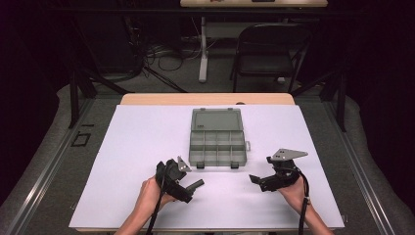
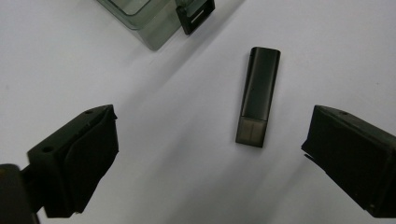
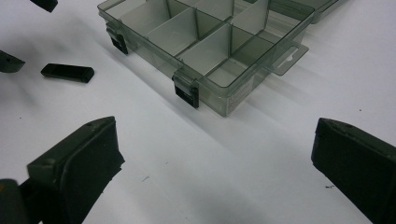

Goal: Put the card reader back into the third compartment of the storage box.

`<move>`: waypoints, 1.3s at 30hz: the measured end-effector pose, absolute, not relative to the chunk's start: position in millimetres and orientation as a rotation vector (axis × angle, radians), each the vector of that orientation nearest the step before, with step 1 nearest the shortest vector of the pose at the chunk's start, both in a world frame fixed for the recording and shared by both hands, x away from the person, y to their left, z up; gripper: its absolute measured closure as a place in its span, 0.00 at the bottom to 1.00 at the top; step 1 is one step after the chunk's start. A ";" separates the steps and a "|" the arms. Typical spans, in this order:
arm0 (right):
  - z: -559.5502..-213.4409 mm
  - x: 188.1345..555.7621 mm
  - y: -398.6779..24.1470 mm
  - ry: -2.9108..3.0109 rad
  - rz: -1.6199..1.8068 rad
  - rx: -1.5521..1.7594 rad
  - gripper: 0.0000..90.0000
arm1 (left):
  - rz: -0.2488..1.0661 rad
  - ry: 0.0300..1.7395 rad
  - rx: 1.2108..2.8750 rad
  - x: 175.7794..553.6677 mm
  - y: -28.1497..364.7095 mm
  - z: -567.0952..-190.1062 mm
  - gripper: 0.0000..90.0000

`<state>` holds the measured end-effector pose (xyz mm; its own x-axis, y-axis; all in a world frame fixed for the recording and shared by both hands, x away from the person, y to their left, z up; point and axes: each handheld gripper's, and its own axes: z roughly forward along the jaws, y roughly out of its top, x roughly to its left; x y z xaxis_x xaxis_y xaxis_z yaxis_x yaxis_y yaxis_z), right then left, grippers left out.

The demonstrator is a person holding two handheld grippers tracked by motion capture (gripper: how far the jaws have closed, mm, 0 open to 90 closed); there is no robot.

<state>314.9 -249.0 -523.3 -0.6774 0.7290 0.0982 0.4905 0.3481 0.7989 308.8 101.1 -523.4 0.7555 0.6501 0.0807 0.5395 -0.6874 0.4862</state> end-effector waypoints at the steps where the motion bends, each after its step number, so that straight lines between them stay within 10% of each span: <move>1: -523.3 314.8 -249.0 2.339 1.238 1.090 0.01 | 0.335 0.897 2.522 308.8 99.7 -523.8 0.05; 39: -526.7 316.7 -249.3 2.356 1.235 1.086 0.01 | 0.106 0.803 2.716 319.9 78.0 -526.3 0.73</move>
<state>316.7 -249.3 -526.7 -0.6839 0.7225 0.1015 0.4946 0.3568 0.7925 319.9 78.0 -526.3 0.8404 0.5417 -0.0157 0.5191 -0.7964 0.3103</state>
